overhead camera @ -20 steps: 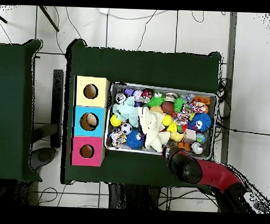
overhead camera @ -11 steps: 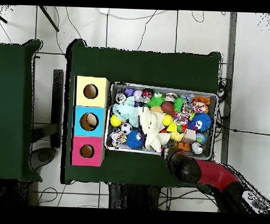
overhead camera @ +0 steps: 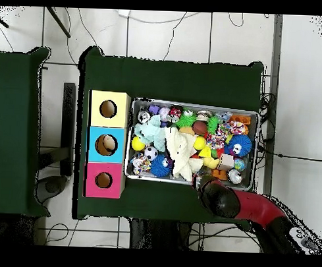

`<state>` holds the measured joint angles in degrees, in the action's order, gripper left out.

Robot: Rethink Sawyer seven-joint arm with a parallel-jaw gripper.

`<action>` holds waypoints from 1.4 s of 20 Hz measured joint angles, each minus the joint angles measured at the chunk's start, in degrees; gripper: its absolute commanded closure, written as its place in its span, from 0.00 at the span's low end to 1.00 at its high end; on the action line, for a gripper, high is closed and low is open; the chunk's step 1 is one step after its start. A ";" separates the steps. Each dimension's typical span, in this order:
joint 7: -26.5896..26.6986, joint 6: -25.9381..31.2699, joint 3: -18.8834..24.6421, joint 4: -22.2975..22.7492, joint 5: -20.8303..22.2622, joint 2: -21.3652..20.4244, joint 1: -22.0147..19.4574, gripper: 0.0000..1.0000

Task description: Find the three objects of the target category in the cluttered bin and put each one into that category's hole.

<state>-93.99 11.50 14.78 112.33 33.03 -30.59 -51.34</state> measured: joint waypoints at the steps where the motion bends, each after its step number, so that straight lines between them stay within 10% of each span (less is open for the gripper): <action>1: 0.00 0.08 0.05 -0.02 0.01 0.01 -0.03 0.00; 28: 0.01 15.69 6.32 -5.42 0.02 2.12 -3.66 0.00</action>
<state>-93.98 27.19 21.10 106.91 33.06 -28.47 -55.00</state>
